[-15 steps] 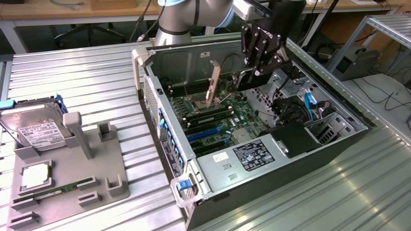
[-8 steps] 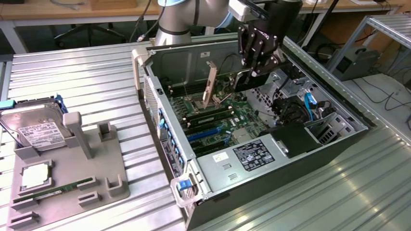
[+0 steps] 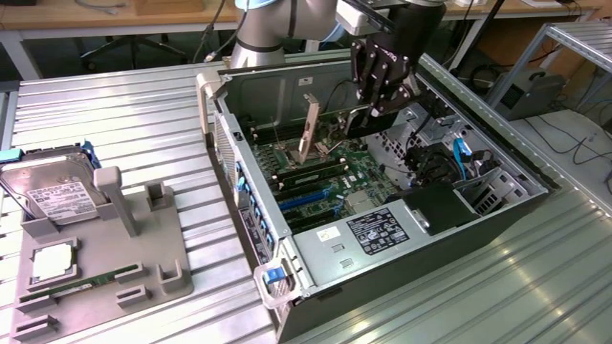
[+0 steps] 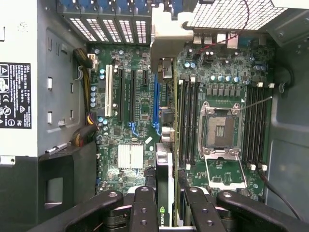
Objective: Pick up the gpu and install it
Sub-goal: 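Insert the gpu into the slot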
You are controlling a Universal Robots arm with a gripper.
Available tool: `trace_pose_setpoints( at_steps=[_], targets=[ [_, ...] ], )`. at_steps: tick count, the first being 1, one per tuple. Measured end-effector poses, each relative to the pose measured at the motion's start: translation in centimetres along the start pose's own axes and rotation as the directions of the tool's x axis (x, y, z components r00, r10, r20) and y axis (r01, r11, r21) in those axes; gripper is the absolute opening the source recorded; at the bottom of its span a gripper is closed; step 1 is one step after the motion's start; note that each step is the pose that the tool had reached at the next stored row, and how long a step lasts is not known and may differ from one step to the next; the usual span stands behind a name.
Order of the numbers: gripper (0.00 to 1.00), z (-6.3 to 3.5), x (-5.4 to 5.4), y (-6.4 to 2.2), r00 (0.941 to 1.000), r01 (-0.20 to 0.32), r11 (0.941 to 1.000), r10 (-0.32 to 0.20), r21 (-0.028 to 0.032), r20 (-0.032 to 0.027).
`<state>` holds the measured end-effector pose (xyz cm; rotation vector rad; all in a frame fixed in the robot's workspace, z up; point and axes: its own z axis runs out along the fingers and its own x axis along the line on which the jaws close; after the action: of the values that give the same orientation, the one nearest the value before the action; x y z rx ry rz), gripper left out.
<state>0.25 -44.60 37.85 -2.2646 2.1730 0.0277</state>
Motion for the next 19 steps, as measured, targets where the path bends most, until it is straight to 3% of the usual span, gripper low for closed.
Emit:
trace_pose_setpoints(
  at_steps=[19],
  targets=[
    [0.27, 0.93, 0.0, 0.11, 1.0, 0.0, 1.0, 0.0, 0.0, 0.0001]
  ],
)
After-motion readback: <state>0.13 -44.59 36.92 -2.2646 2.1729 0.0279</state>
